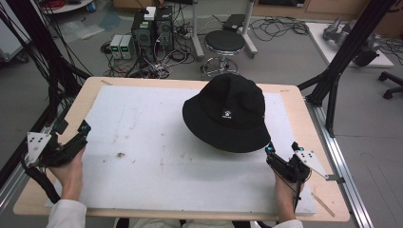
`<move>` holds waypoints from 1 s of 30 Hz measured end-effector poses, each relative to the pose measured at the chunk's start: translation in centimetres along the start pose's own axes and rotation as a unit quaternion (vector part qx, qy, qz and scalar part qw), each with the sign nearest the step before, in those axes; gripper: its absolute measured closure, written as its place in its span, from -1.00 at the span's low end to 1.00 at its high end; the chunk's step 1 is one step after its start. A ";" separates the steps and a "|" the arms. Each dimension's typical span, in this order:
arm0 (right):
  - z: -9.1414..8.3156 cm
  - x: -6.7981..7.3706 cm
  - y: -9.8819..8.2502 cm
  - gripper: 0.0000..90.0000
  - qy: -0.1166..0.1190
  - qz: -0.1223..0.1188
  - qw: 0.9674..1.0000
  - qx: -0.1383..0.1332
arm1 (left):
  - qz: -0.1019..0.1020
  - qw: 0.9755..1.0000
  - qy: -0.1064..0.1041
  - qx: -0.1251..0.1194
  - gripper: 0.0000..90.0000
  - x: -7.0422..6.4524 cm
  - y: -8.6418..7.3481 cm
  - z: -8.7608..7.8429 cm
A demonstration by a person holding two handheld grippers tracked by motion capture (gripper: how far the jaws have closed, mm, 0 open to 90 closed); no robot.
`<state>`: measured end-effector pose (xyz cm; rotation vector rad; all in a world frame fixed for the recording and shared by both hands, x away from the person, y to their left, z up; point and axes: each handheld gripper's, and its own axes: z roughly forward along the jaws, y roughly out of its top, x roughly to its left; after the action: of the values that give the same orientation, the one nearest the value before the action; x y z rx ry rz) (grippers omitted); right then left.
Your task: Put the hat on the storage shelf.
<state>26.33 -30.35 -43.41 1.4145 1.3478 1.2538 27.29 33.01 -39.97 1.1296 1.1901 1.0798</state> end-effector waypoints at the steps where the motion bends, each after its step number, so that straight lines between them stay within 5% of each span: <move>1: 0.0 0.0 0.0 -0.73 0.001 0.001 1.000 0.001 | 0.004 1.000 0.005 0.002 -0.35 0.1 -0.2 -0.1; 12: -0.1 -0.1 0.1 -0.73 0.004 0.008 1.000 -0.002 | 0.038 0.999 0.026 0.025 -0.36 0.1 -2.9 -0.9; 30: 0.1 -0.2 0.1 -0.73 0.005 0.012 1.000 0.002 | 0.013 0.998 0.017 0.053 -0.41 0.2 -3.8 -0.4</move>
<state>26.47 -30.59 -43.37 1.4337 1.3440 1.2754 27.01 32.75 -43.82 1.2157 1.2747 1.0691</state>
